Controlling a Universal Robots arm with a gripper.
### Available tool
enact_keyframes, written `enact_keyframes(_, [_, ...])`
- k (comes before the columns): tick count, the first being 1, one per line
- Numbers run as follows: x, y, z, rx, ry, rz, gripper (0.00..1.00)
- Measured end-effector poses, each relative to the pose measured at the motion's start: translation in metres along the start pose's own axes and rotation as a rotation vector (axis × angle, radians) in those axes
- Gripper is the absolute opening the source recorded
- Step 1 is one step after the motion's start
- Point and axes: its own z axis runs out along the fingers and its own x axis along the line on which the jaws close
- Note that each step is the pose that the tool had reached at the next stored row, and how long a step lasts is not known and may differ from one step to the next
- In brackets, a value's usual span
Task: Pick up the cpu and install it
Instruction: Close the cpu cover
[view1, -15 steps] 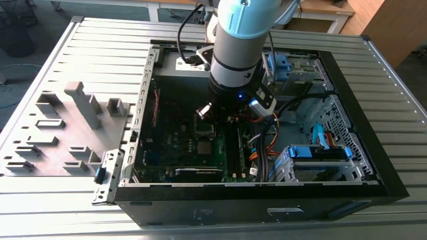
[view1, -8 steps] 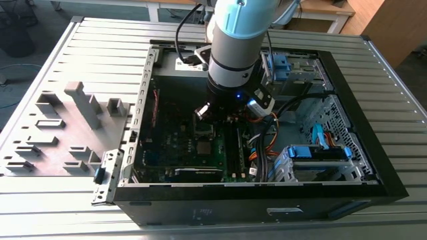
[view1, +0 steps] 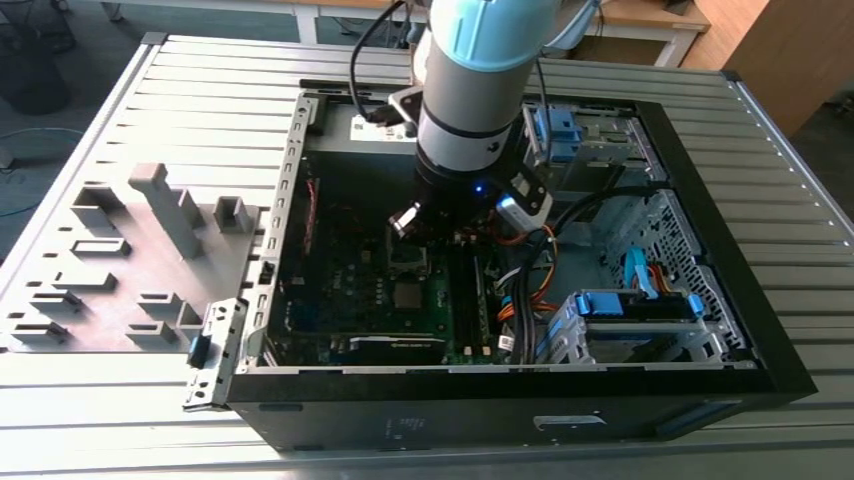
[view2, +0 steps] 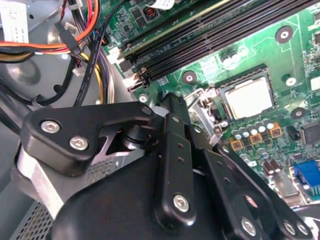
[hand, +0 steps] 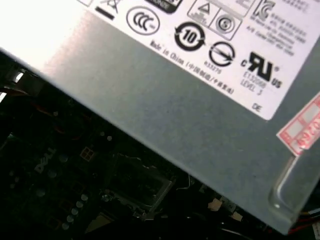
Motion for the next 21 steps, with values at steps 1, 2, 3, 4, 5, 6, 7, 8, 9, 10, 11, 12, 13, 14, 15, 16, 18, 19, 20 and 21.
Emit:
enact_keyframes(1, [0.0003, -0.0005, -0.0011, -0.0014, -0.0009, 0.000, 0.11])
enact_keyframes(2, [0.0005, -0.0010, -0.0022, -0.0031, -0.0020, 0.000, 0.11])
enact_keyframes(3, [0.0009, -0.0018, -0.0041, -0.0056, -0.0035, 0.000, 0.11])
enact_keyframes(4, [0.0012, -0.0023, -0.0054, -0.0071, -0.0043, 0.000, 0.11])
enact_keyframes(5, [0.0014, -0.0028, -0.0066, -0.0088, -0.0053, 0.000, 0.11])
enact_keyframes(6, [0.0014, -0.0033, -0.0078, -0.0107, -0.0064, 0.000, 0.11])
enact_keyframes(7, [0.0015, -0.0037, -0.0090, -0.0133, -0.0080, 0.000, 0.11])
enact_keyframes(8, [0.0014, -0.0042, -0.0101, -0.0161, -0.0098, 0.000, 0.11])
enact_keyframes(9, [0.0014, -0.0047, -0.0111, -0.0187, -0.0114, -0.001, 0.11])
enact_keyframes(10, [0.0013, -0.0053, -0.0122, -0.0214, -0.0131, -0.001, 0.11])
enact_keyframes(11, [0.0014, -0.0058, -0.0130, -0.0237, -0.0145, -0.001, 0.11])
enact_keyframes(12, [0.0014, -0.0063, -0.0138, -0.0258, -0.0158, -0.001, 0.11])
enact_keyframes(13, [0.0017, -0.0068, -0.0143, -0.0276, -0.0168, -0.001, 0.11])
enact_keyframes(14, [0.0019, -0.0072, -0.0145, -0.0293, -0.0179, -0.001, 0.11])
enact_keyframes(15, [0.0022, -0.0076, -0.0146, -0.0299, -0.0182, -0.002, 0.11])
enact_keyframes(16, [0.0024, -0.0079, -0.0146, -0.0306, -0.0185, -0.003, 0.11])
enact_keyframes(18, [0.0026, -0.0084, -0.0146, -0.0311, -0.0181, -0.009, 0.11])
enact_keyframes(19, [0.0027, -0.0085, -0.0146, -0.0312, -0.0174, -0.016, 0.11])
enact_keyframes(20, [0.0027, -0.0085, -0.0146, -0.0314, -0.0168, -0.023, 0.11])
enact_keyframes(21, [0.0028, -0.0086, -0.0146, -0.0316, -0.0160, -0.030, 0.11])
